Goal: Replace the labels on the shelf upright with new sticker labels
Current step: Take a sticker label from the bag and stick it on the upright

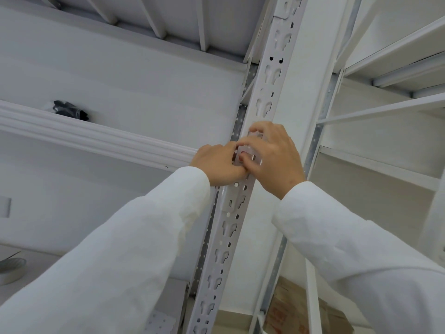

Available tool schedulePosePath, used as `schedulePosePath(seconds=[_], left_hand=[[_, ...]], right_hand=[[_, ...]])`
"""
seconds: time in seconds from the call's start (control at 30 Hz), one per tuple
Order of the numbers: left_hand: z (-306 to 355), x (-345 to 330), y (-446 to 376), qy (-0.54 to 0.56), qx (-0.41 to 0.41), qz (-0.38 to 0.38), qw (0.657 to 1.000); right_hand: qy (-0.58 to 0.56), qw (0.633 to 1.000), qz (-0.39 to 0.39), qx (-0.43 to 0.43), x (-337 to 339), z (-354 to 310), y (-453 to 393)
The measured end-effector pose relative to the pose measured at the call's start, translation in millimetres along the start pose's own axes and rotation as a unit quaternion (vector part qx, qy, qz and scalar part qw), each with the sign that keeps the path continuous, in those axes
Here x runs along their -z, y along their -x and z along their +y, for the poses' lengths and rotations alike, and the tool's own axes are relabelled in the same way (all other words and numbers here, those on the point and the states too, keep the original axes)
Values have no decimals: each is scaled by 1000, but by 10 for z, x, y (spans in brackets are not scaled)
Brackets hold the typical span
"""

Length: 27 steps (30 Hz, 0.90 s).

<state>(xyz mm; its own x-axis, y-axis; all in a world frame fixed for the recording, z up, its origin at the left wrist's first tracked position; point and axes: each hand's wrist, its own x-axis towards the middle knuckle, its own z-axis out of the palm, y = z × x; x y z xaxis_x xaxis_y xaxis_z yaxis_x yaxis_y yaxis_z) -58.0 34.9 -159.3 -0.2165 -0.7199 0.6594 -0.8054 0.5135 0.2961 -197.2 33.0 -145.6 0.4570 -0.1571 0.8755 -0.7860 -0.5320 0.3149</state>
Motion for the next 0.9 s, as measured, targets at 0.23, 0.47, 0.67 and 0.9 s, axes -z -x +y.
schedulePosePath(seconds=[0.23, 0.47, 0.67, 0.9], left_hand=[[18, 17, 6, -7, 3, 1, 1000], [-13, -5, -25, -12, 10, -9, 1000], [-40, -28, -44, -4, 12, -10, 1000], [-35, -40, -42, -2, 12, 3, 1000]], right_hand=[[80, 990, -23, 116, 14, 151, -137], [57, 987, -60, 139, 79, 226, -134], [-7, 991, -112, 71, 160, 220, -92], [-106, 989, -32, -94, 246, 68, -73]])
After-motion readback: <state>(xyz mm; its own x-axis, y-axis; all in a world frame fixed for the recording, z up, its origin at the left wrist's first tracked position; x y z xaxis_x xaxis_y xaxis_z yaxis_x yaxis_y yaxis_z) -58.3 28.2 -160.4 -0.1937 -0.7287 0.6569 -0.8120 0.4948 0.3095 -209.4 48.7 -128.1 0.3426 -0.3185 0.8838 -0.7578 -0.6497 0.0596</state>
